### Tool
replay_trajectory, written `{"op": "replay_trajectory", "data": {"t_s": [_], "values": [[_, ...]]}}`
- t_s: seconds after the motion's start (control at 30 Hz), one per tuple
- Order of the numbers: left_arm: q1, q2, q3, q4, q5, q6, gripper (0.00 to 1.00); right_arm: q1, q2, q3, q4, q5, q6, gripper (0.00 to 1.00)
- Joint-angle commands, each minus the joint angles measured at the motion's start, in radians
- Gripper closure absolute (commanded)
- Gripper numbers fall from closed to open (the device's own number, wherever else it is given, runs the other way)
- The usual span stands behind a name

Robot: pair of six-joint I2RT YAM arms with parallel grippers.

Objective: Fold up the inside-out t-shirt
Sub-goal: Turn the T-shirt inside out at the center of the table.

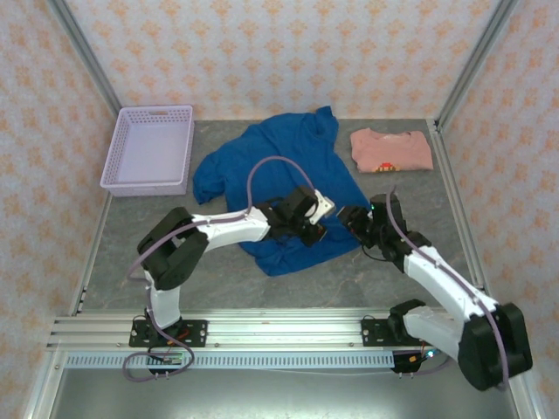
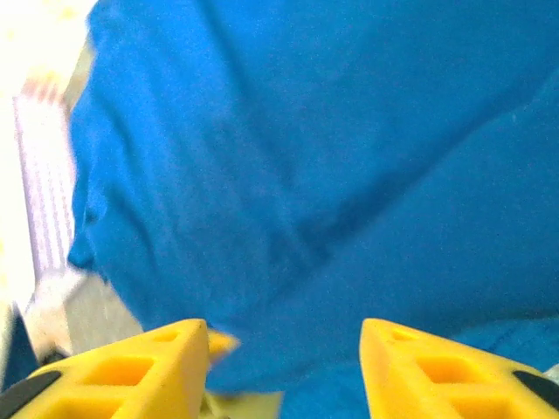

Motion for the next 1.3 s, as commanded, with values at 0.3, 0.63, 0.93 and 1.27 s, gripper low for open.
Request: {"op": "replay_trajectory", "data": {"t_s": [0.3, 0.63, 0.93, 1.27], "values": [[0.072, -0.104, 0.128, -0.205, 0.071, -0.067, 1.00, 0.338, 0.030, -0.222, 0.504, 0.248, -0.598, 0.58], [0.112, -0.129, 0.255, -0.364, 0.134, -0.115, 1.00, 0.383, 0.464, -0.205, 0.978, 0.397, -0.781, 0.66], [0.146, -0.149, 0.338, -0.446, 0.167, -0.132, 1.00, 0.411, 0.642, -0.133, 1.038, 0.461, -0.906, 0.67], [0.156, -0.245, 0.384, -0.539, 0.168, -0.091, 1.00, 0.402, 0.787, 0.007, 1.025, 0.517, -0.905, 0.69]]}}
